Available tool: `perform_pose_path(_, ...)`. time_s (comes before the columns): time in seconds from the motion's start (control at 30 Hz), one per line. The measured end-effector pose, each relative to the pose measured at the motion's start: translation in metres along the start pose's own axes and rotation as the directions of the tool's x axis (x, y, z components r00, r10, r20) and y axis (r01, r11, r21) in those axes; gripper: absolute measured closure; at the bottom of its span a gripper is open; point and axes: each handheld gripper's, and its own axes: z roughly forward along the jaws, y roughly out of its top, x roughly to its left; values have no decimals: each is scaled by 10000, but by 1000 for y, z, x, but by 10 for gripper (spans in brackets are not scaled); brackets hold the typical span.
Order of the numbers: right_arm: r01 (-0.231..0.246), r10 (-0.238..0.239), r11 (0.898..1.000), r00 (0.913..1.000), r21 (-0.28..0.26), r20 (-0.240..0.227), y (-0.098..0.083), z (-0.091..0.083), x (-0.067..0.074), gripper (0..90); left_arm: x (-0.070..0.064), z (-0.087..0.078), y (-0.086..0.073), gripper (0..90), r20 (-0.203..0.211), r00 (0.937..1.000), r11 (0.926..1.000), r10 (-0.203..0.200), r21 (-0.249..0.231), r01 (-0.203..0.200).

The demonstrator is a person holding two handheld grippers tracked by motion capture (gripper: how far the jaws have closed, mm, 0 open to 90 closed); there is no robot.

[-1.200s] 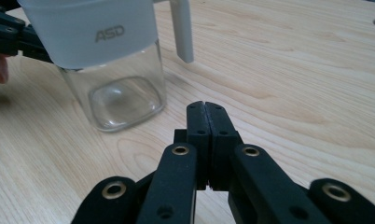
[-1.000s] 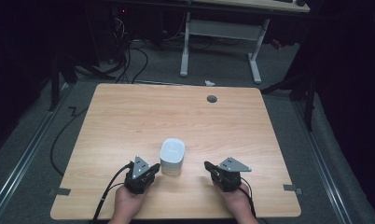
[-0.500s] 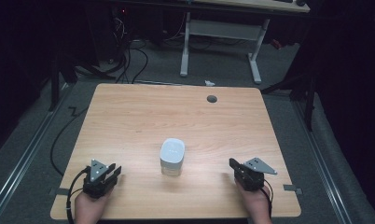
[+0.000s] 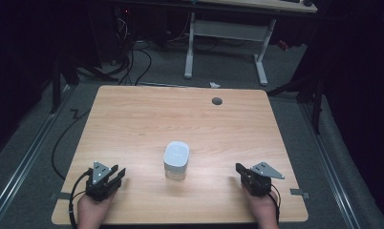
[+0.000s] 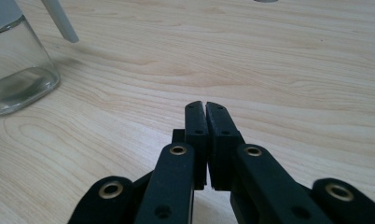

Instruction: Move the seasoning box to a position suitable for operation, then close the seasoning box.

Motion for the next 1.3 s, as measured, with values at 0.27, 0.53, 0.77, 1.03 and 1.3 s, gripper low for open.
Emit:
perform_pose_path(0.27, -379, 383, 9992, 9988, -122, 318, -5, -10, -6, 881, -6, 3, 0, 645, 254, 9997, 10000, 15, -89, -13)
perform_pose_path(0.53, -342, 344, 9994, 9982, -53, 501, -1, -5, -7, 878, -8, 3, -4, 646, 444, 9989, 9999, 127, 87, -131)
perform_pose_path(0.77, -221, 221, 9998, 9993, -3, 311, -8, -11, -10, 879, -17, 5, -4, 635, 440, 9984, 9994, 343, 3, -343)
perform_pose_path(1.03, -145, 147, 9999, 9995, -71, 271, -4, -8, -3, 876, -19, 1, -4, 622, 753, 9971, 9999, 150, 40, -154)
perform_pose_path(1.3, 97, -99, 9999, 9998, 143, 153, -3, -1, 1, 875, -25, -3, -8, 622, 996, 9949, 9996, 131, 216, -153)
